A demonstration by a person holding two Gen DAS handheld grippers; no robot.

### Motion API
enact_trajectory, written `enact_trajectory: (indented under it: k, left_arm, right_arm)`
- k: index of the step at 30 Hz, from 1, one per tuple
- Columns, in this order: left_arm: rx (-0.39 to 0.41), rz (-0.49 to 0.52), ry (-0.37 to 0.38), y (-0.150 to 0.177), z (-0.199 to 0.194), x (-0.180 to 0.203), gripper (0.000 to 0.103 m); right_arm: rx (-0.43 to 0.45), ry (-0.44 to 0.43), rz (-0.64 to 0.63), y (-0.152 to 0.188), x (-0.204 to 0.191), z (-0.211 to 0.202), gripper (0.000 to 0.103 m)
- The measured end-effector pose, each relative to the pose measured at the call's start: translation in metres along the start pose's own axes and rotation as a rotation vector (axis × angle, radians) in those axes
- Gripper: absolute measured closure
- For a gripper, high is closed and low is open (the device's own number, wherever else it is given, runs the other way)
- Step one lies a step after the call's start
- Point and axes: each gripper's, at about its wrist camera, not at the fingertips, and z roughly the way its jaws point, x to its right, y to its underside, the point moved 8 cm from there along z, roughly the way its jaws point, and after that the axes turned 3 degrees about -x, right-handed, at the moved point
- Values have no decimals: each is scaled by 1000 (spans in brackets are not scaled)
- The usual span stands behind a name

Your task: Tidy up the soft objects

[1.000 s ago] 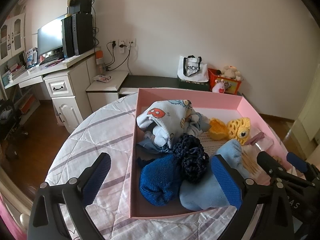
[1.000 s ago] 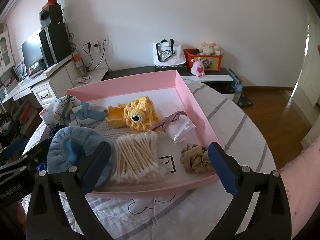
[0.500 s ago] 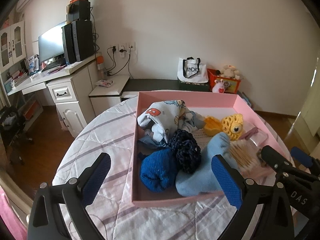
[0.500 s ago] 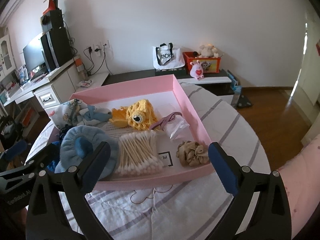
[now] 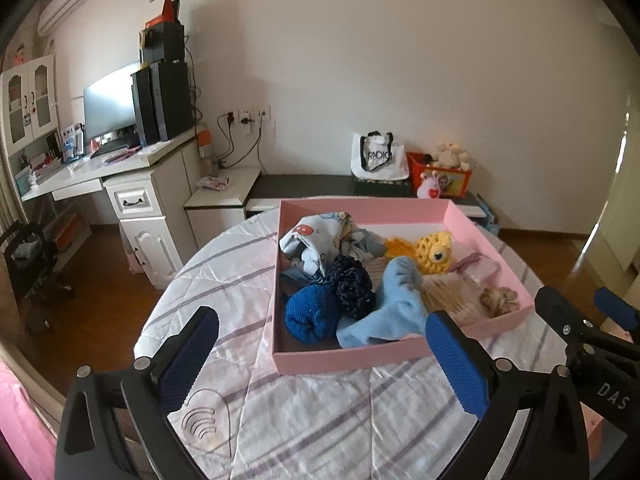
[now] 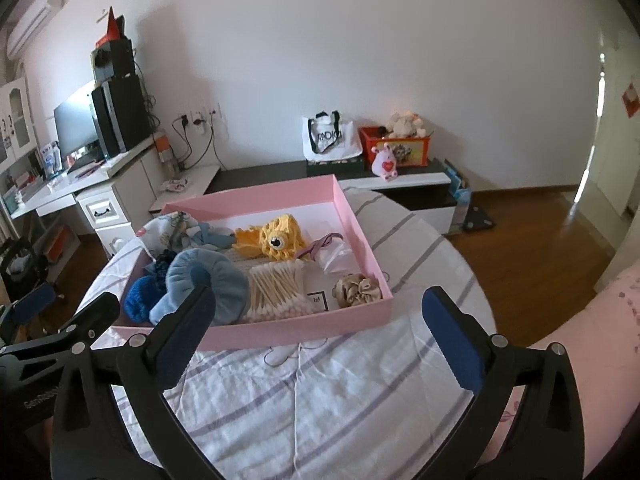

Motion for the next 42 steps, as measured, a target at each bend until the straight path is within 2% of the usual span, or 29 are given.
enact_trajectory:
  k: [13, 27, 42]
  left_arm:
    - [104, 7, -10, 21, -107, 5, 0]
    - [239, 4, -19, 49, -215, 9, 0]
    - [352, 2, -29, 79, -289, 14, 0]
  right_arm:
    - [94, 3, -21, 4, -1, -85, 0]
    - [242, -5, -39, 7, -3, -174, 0]
    - [373, -16, -51, 15, -7, -247, 0]
